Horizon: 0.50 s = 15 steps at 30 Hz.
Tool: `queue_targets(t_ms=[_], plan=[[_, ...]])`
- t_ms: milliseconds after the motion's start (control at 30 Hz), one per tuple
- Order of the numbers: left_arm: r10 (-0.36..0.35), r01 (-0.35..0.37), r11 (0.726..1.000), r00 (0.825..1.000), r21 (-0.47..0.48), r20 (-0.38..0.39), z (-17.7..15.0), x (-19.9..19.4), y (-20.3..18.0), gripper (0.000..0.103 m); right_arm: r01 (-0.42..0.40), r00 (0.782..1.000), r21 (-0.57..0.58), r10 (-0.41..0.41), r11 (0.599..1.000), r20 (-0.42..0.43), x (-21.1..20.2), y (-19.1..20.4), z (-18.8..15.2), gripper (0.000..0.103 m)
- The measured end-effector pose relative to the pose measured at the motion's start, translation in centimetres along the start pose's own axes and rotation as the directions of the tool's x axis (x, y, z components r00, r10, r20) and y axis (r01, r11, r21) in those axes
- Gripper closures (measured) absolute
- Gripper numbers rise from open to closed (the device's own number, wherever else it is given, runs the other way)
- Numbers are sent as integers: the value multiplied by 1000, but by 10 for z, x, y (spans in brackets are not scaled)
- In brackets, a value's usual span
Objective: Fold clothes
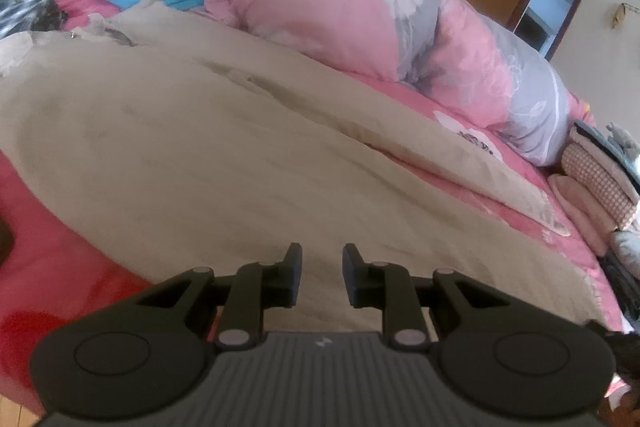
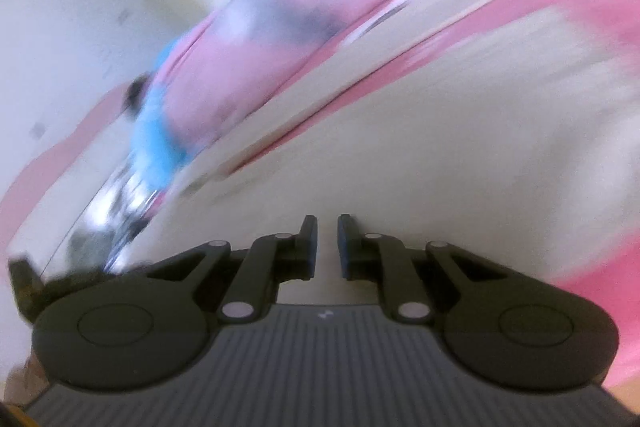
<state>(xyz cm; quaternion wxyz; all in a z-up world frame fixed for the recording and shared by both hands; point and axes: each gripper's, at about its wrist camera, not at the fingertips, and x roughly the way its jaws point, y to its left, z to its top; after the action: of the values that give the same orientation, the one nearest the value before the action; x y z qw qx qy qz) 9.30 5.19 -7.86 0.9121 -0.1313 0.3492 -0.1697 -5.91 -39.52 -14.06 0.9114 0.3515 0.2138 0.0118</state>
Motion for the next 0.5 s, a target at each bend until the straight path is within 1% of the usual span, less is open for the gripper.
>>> queue_targets(t_ms=[33, 67, 100, 133, 167, 200, 233, 300, 367, 433, 500], plan=[[-5, 5, 1000, 1000, -4, 2, 0, 0, 2, 79, 60, 997, 19, -60, 998, 49, -15, -14, 6, 94], [-15, 15, 1000, 1000, -10, 4, 0, 0, 4, 79, 128, 987, 43, -131, 991, 95, -29, -27, 13, 95], [-28, 28, 1000, 1000, -14, 8, 1, 0, 6, 79, 188, 970, 79, -198, 979, 141, -41, -36, 18, 95], [-36, 36, 999, 999, -12, 15, 1, -1, 6, 76, 224, 955, 106, -240, 969, 176, -48, -37, 23, 91], [-39, 39, 999, 999, -11, 22, 2, -1, 6, 73, 226, 950, 97, -241, 969, 196, -49, -30, 26, 91], [-38, 39, 999, 999, -10, 26, 4, 0, 7, 72, 215, 952, 70, -225, 974, 209, -47, -20, 28, 91], [-35, 35, 999, 999, -10, 26, 5, 1, 7, 72, 195, 959, 29, -197, 980, 202, -41, -8, 30, 90], [-33, 33, 999, 999, -13, 9, 6, 5, 8, 72, 127, 985, -72, -117, 989, 125, -14, 26, 29, 88], [-32, 31, 999, 999, -16, -12, 8, 10, 10, 72, 38, 999, -131, -33, 991, 38, 22, 54, 24, 88], [-22, 22, 1000, 999, -15, -23, 13, 13, 12, 72, -23, 999, -136, 18, 990, -40, 58, 72, 20, 88], [-8, 8, 1000, 1000, -5, -24, 19, 16, 15, 72, -45, 995, -108, 35, 993, -90, 85, 76, 19, 88]])
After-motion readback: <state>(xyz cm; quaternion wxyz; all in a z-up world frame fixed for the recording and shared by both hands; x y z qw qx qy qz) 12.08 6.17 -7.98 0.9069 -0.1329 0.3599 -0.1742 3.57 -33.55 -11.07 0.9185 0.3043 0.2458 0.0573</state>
